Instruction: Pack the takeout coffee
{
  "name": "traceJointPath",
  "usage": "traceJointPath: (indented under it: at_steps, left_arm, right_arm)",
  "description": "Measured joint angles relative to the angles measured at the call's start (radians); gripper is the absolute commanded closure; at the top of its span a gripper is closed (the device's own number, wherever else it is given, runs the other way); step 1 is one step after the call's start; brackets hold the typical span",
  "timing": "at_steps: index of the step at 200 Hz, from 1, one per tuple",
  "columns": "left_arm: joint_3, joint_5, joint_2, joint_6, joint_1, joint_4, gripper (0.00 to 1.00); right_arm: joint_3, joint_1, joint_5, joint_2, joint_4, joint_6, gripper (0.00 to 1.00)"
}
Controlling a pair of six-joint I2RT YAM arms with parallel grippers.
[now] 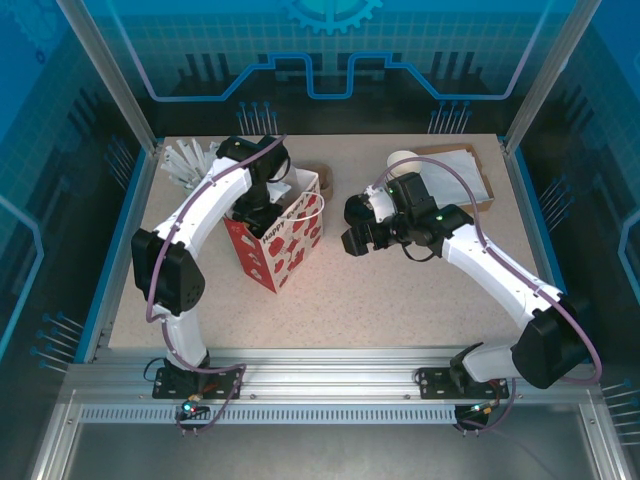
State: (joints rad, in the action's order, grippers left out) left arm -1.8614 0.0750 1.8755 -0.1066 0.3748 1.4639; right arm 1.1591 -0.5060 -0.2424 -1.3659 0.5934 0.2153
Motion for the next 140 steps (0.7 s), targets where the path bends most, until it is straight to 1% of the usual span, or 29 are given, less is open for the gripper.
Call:
traceJointPath:
  at_steps: [140]
  left_arm:
    - [0.000, -0.006, 0.000, -0.005, 0.000, 0.023, 0.61]
  right_arm:
    - [0.000, -0.006, 0.000, -0.011, 0.000, 0.000, 0.08]
